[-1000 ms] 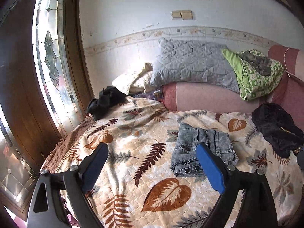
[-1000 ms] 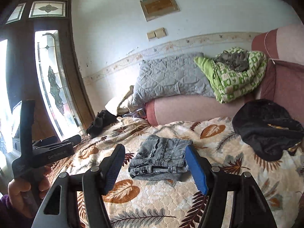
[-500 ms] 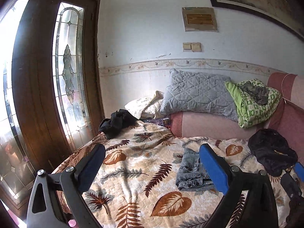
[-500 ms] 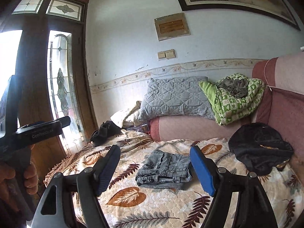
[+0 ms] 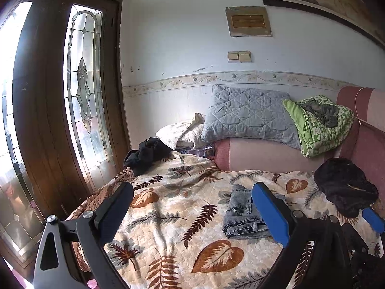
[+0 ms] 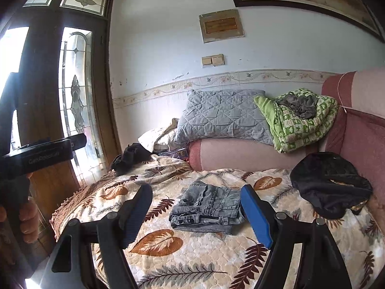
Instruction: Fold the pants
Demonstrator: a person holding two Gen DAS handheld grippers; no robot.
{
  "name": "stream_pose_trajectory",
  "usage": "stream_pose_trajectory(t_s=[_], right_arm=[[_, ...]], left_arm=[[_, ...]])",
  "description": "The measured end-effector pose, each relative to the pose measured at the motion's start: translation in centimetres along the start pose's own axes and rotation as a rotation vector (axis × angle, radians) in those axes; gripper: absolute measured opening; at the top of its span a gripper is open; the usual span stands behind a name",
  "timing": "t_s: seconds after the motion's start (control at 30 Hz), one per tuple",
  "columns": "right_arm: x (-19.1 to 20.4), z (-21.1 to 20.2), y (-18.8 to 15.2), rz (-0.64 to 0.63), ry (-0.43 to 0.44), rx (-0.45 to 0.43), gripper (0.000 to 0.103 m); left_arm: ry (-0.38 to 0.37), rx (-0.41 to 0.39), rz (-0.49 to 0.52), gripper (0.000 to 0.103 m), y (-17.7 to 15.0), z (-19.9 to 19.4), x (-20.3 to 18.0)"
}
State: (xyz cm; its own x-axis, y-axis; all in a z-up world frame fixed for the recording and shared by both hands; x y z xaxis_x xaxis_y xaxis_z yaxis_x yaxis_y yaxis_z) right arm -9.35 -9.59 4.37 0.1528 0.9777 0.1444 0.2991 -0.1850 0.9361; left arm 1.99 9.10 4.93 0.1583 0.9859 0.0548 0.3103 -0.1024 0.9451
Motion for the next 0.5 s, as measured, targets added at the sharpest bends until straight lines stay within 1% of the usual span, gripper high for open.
stream_pose_trajectory(t_s=[0.3, 0.5], right_arm=[[1.0, 0.7, -0.2, -0.032, 0.002, 0.004, 0.079], [2.0, 1.9, -0.9, -0.062, 0.011, 0.026, 0.079]], left_arm=[[-0.005, 0.02, 0.005, 0.099, -1.0, 1.1, 0.1], [-0.006, 0.034, 0.009, 0.099, -1.6, 2.0, 0.3]])
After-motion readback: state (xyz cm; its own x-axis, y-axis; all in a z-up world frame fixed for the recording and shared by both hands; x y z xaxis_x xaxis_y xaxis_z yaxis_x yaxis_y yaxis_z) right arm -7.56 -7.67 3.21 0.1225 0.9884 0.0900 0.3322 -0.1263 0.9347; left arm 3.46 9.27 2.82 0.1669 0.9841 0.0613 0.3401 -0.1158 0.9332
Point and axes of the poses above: each gripper's, at about its wrist camera, not at the fingertips, and z roughly the way its jaws point, x to its left, y to its top, the point moved 8 cm from there along z, roughly the way its jaws point, and after that the axes turned 4 degrees about -y, right-handed, at the moved point
